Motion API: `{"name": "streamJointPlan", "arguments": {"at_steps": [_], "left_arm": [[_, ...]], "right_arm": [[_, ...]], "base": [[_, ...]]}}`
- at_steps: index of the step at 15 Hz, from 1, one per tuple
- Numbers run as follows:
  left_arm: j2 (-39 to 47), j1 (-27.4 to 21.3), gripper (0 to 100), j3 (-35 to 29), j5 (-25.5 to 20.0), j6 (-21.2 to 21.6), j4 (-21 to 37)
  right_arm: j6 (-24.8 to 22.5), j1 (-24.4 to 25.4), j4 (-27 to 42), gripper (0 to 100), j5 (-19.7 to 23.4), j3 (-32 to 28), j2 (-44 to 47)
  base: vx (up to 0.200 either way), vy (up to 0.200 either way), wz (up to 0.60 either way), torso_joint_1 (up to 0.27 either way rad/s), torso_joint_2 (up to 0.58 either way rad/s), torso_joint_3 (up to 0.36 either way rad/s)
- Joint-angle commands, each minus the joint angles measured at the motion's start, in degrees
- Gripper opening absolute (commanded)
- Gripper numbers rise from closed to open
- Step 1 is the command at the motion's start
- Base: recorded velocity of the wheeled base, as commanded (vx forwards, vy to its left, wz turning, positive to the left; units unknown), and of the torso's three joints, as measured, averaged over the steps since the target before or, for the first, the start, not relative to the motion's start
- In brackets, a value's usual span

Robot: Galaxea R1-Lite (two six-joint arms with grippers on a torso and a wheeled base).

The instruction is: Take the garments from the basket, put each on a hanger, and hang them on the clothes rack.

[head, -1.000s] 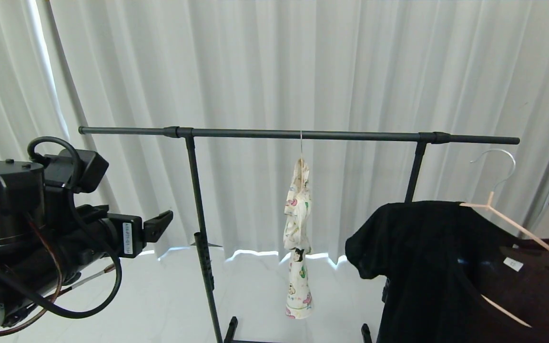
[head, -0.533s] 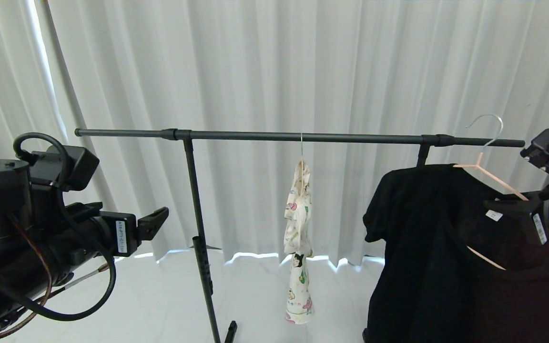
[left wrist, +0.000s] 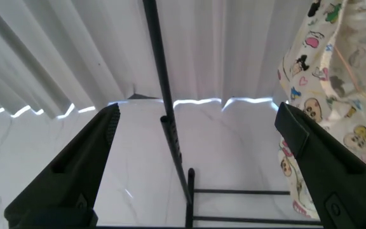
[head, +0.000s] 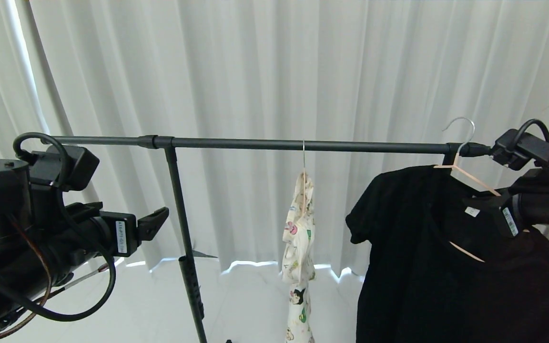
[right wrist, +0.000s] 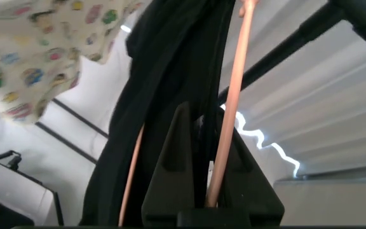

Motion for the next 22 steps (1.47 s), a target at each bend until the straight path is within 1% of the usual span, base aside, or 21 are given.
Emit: {"name": "streamJointPlan", "arguments": {"at_steps": [1, 2, 6, 12, 15, 17, 20, 22], "left_arm": [[0.01, -0.13, 100, -0.11, 0.01, 0.26, -0.02], [0.01, -0.4, 100, -0.11, 0.01, 0.87, -0.02], [0.1, -1.98, 100, -0.11, 0.1, 1.05, -0.02], [0.1, -2.86, 100, -0.02, 0.1, 0.96, -0.1], [0.27, -2.86, 100, -0.02, 0.1, 0.96, -0.1], [0.54, -2.86, 100, 0.06, 0.1, 0.96, -0.1], [0.54, -2.86, 100, 0.5, 0.1, 0.96, -0.1], [0.54, -2.86, 100, 0.59, 0.1, 0.96, -0.1]], "right_arm": [[-0.03, 0.23, 0.04, 0, -0.15, 0.28, 1.54], [-0.03, 0.14, 0.04, 0, -0.23, 0.55, 1.63], [-0.03, 0.23, 0.04, 0, -0.23, 1.07, 1.98], [-0.11, 0.58, -0.05, 0, -0.23, 1.34, 4.36], [-0.11, 0.76, -2.07, 0, -0.41, 1.34, 7.34], [-0.11, 1.37, -3.57, 0, -2.61, 1.69, 8.75], [-0.03, 2.87, -3.74, 0, -3.05, 3.71, 8.84], [0.06, 3.13, -4.36, 0, -3.05, 3.97, 8.93]], "base": [[0.2, 0.0, 0.0, 0.002, 0.0, 0.002], [0.2, 0.0, 0.0, -0.002, 0.0, -0.002], [0.2, 0.0, 0.0, 0.004, 0.0, 0.002], [0.0, 0.0, 0.0, 0.0, 0.0, 0.0], [0.0, 0.0, 0.0, 0.0, 0.0, 0.0], [0.0, 0.0, 0.0, 0.0, 0.0, 0.0], [0.0, 0.0, 0.0, 0.0, 0.0, 0.0], [0.0, 0.0, 0.0, 0.0, 0.0, 0.0]]}}
